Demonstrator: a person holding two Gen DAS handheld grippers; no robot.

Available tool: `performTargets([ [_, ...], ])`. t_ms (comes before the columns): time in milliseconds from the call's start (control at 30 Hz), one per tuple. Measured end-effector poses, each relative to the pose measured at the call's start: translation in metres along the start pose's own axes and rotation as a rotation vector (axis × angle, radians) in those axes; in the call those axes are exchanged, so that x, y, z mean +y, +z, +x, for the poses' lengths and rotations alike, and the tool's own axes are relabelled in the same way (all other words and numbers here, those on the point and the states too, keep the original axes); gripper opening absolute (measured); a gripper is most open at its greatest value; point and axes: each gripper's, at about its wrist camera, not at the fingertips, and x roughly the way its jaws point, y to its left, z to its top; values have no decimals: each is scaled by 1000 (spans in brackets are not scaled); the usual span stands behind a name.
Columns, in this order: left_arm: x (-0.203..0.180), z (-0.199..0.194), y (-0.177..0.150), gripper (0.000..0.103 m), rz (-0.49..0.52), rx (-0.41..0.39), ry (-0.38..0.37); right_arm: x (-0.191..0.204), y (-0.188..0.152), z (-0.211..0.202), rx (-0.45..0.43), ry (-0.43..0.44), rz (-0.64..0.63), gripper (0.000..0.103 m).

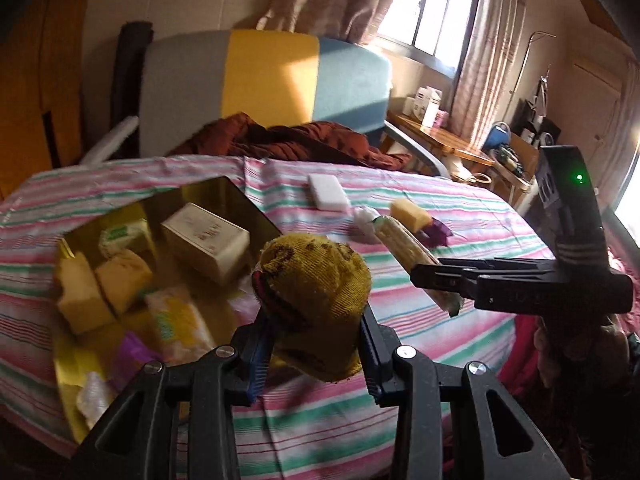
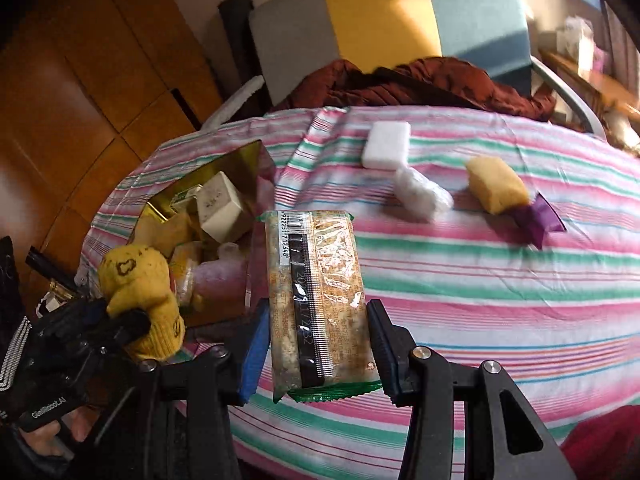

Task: Organize objects
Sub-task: 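Lower the glove into the gold tray with left while right lowers the cracker pack in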

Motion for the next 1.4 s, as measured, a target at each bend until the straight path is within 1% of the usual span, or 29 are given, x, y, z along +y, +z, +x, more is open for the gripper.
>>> performTargets([
  [167, 11, -9, -2, 38, 7, -19, 80, 24, 3, 7, -27, 37, -12, 48],
  [433, 39, -13, -10, 38, -43, -5, 152, 59, 7, 25, -22, 106, -39, 48],
  [567, 56, -15, -15, 38, -81, -1, 171, 74, 8, 33, -12, 133, -62, 48],
  [633, 67, -18, -17, 38, -111, -2, 172, 82, 9, 37, -6, 143, -78, 48],
  [700, 79, -21, -18, 38, -139, -5, 189, 89, 11, 40, -3, 154, -90, 48],
  [800, 102, -25, -21, 38, -206, -7, 191, 99, 12, 45, 0, 167, -102, 48],
  [900, 120, -29, -23, 38, -239, -14, 231, 107, 14, 49, 7, 176, -111, 48],
  [1000, 133, -32, -26, 38, -272, -20, 239, 114, 15, 54, 11, 182, -123, 48],
  [1367, 148, -23, -23, 39, -294, -14, 261, 125, 14, 69, 38, 179, -143, 48],
  [1400, 149, -21, -22, 39, -296, -14, 265, 124, 13, 69, 42, 178, -139, 50],
])
